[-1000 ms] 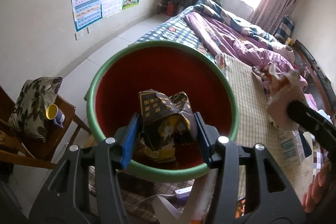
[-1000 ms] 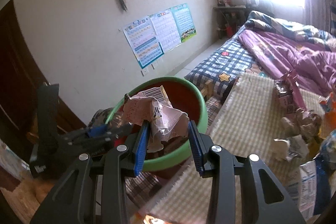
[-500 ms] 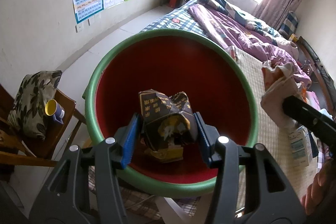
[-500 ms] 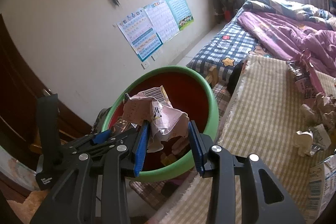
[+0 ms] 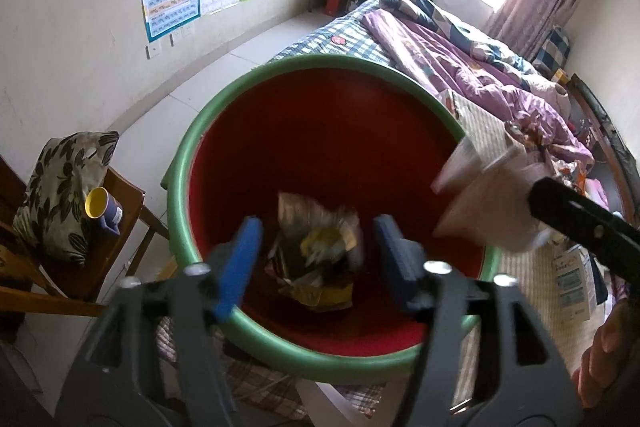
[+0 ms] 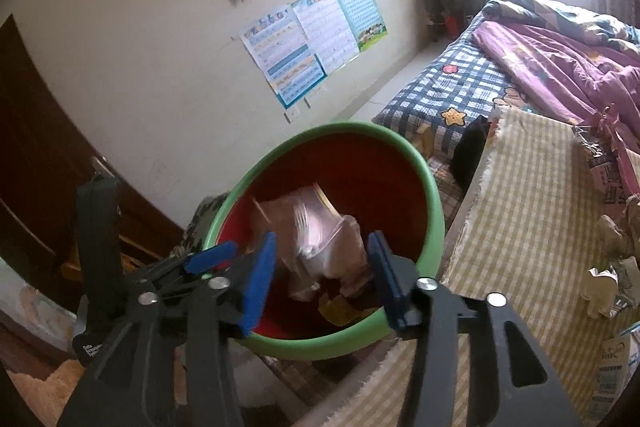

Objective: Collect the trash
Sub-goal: 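Carry both items over the red bucket and open both tools to drop them, then move both open tools back over the trash on the mat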

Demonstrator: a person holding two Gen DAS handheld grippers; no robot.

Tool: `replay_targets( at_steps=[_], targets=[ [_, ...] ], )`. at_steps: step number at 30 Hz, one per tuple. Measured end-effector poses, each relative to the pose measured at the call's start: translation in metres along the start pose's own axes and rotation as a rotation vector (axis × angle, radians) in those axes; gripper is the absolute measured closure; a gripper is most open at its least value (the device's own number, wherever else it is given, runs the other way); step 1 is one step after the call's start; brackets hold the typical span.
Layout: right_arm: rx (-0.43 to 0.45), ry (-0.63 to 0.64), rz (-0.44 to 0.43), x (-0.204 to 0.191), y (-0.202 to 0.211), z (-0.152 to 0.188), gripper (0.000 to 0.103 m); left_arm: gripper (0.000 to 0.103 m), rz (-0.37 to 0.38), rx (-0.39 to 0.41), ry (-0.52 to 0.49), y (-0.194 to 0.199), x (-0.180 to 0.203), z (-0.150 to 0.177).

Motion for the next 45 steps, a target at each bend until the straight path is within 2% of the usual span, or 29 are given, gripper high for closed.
replay_targets(
  at_steps=[9,20,22,28,33,39,45],
  targets=[
    [0.056,-0.022,-0.003,0.009,0.04,0.001,0.054,0.037,0.005,0.047,0.035,0.015,0.003,0.0],
    [0.174,-0.083,0.09,0.052,0.133,0.025,0.052,0.037,0.029,0.058,0.05,0.036,0.024,0.016],
    [0.189,-0.102,0.106,0.063,0.149,0.032,0.047,0.037,0.042,0.064,0.046,0.044,0.035,0.02],
    [0.196,-0.172,0.164,0.11,0.182,0.059,0.047,0.037,0.066,0.071,0.012,0.059,0.082,0.033],
    [0.155,-0.219,0.22,0.157,0.205,0.084,0.047,0.037,0.054,0.059,-0.021,0.059,0.12,0.051],
    [0.116,-0.249,0.282,0.21,0.233,0.101,0.047,0.037,0.053,0.027,0.01,0.053,0.157,0.073],
    [0.069,-0.265,0.283,0.244,0.242,0.115,0.048,0.037,0.146,-0.023,-0.024,0.044,0.23,0.091]
  ],
)
Point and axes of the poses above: each gripper's, at about its wrist camera, not at the fingertips, and y roughly against the way its jaws point, x to its right, z to its underside, the point moved 3 cm from there along -y, roughly the way its jaws point, and after that the axes turned 3 degrees about x, right-handed, at the moved point
